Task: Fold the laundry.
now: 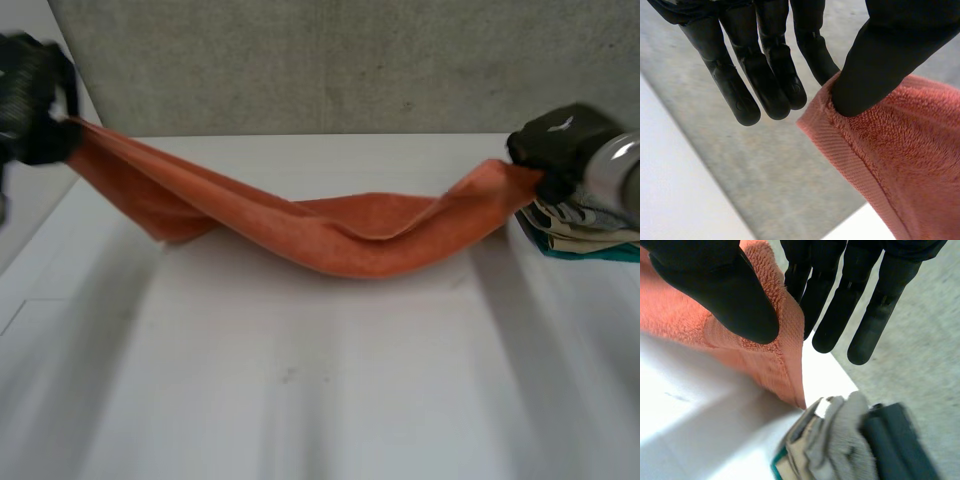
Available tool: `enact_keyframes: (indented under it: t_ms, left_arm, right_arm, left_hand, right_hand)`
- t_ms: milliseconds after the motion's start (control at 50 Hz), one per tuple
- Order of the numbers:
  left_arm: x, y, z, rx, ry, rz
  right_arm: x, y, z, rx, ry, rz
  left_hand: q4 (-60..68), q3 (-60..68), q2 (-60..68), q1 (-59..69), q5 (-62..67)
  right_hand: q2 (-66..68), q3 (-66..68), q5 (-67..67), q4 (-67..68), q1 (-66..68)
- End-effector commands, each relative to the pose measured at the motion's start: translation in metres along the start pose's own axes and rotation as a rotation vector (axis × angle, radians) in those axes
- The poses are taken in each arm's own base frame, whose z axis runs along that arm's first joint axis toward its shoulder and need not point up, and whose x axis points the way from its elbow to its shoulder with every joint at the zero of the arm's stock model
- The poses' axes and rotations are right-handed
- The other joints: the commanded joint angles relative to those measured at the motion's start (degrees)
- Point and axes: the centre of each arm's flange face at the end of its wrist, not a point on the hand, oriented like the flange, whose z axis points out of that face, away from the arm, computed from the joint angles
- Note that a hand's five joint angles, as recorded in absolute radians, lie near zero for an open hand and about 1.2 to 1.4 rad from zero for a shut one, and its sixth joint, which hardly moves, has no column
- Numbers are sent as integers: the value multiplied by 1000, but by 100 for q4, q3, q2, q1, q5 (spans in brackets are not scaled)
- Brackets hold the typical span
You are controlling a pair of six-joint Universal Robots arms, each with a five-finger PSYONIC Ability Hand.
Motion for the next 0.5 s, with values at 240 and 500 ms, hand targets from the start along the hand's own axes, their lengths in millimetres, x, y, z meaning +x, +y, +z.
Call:
enact_keyframes:
  t_ms: [240, 500]
  left_arm:
    - [-43, 24, -5, -202, -14, -1]
    - [14, 143, 52, -488, 167, 148]
  right_arm:
    - [35, -21, -75, 31, -14, -57]
    - [25, 36, 50, -91, -55, 98]
  left_hand:
    - [1101, 1155, 1125, 1356, 1387]
    - [1101, 1155, 1125, 1356, 1387]
  right_hand:
    - [1303, 1223, 1179, 1159, 3343]
    - [1303, 1223, 1179, 1159, 3343]
